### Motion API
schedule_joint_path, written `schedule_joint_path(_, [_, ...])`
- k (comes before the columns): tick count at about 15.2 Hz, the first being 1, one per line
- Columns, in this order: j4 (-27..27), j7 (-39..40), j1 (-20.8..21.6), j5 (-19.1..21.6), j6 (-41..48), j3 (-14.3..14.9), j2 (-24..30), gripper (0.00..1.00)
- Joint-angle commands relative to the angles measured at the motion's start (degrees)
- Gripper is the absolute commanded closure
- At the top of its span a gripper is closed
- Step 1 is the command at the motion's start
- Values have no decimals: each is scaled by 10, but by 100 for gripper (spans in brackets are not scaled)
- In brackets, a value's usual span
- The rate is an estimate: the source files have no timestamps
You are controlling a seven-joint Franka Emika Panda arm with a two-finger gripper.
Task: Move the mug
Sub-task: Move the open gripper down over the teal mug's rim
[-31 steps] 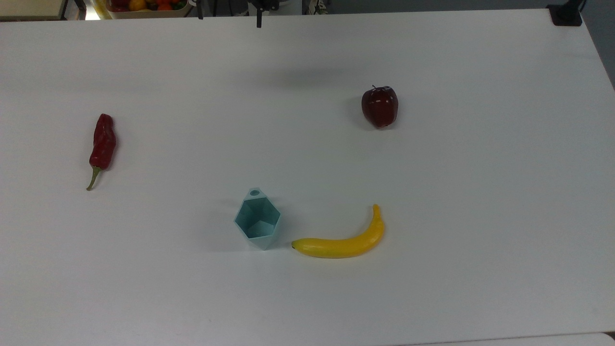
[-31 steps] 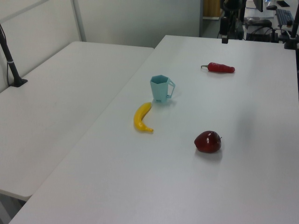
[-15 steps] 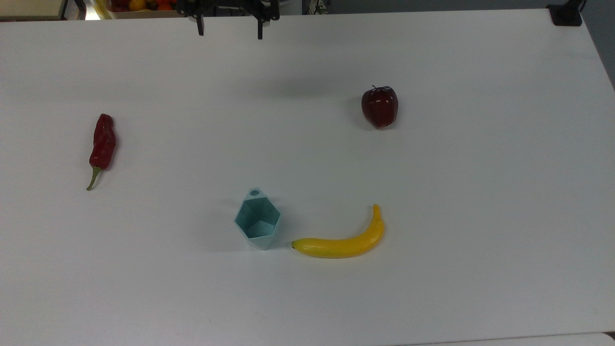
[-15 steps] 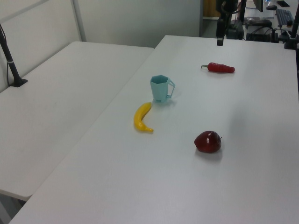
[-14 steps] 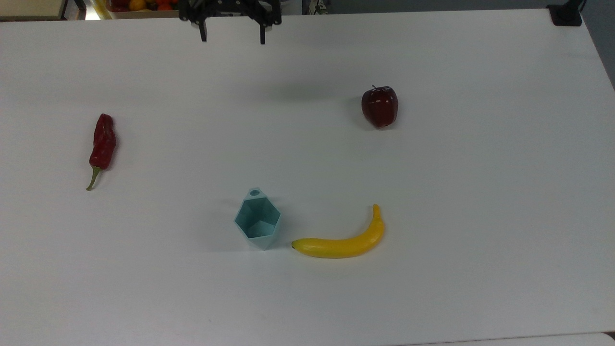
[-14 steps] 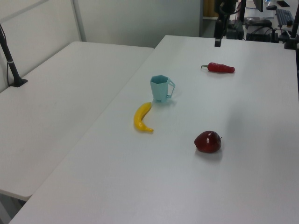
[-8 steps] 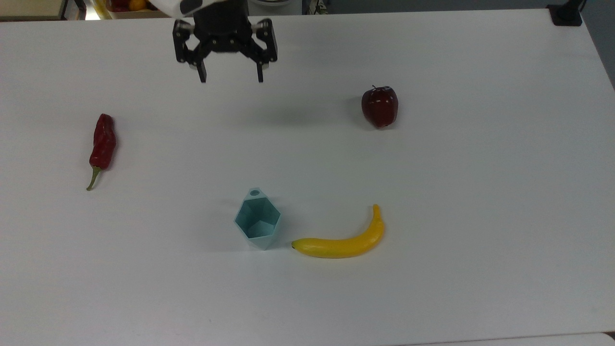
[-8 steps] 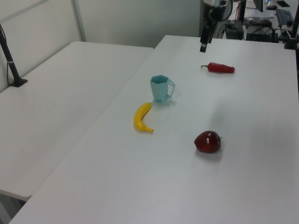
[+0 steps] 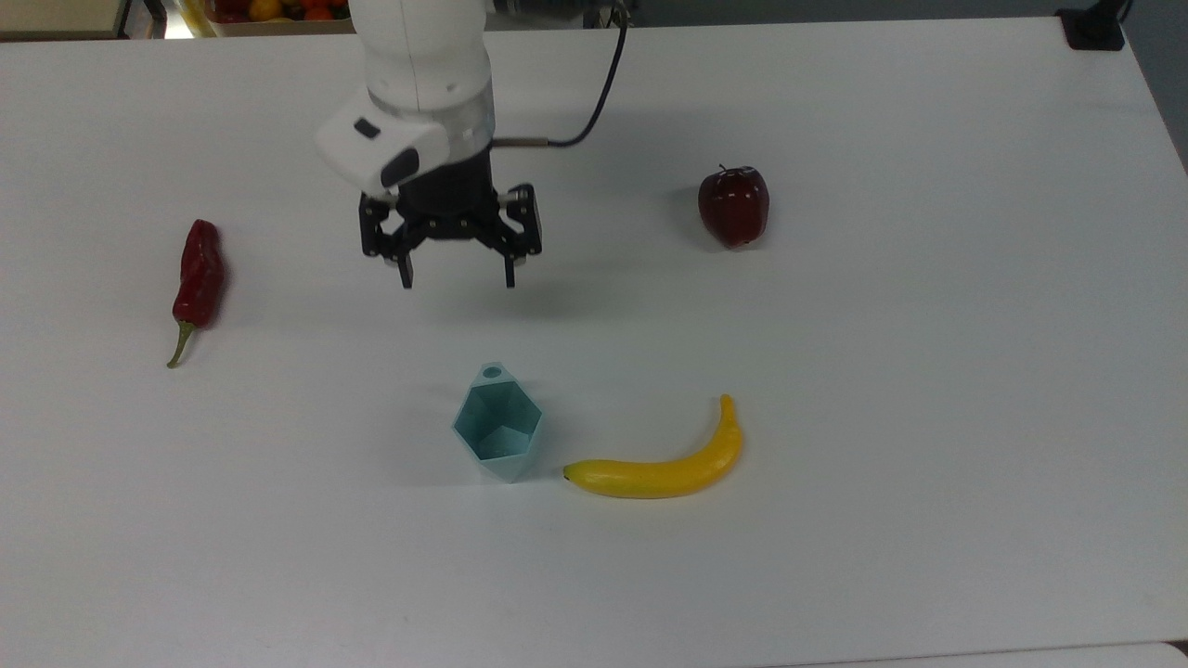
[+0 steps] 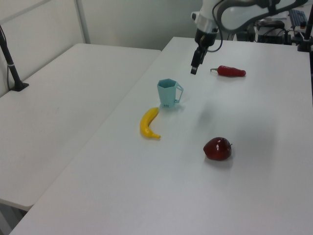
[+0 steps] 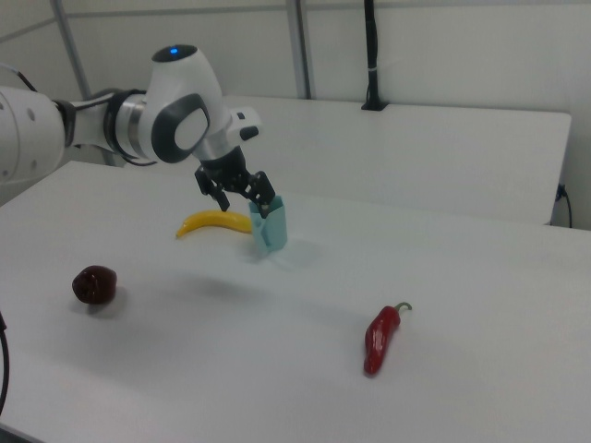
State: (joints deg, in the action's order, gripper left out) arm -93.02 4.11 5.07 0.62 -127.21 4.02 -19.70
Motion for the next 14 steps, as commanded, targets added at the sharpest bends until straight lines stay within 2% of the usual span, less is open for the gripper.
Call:
schedule_joint_path(1, [13, 6, 14, -21, -39, 5, -45, 0])
schedule_joint_path(6, [24, 5, 30, -34, -100, 5, -106, 3])
schedule_joint_path(9, [43, -34, 31, -35, -122, 5, -136, 5])
schedule_joint_path(12, [49, -52, 31, -35, -147, 5, -147, 13])
schedule_joint_path(14, [49, -53, 31, -35, -147, 5, -147, 27])
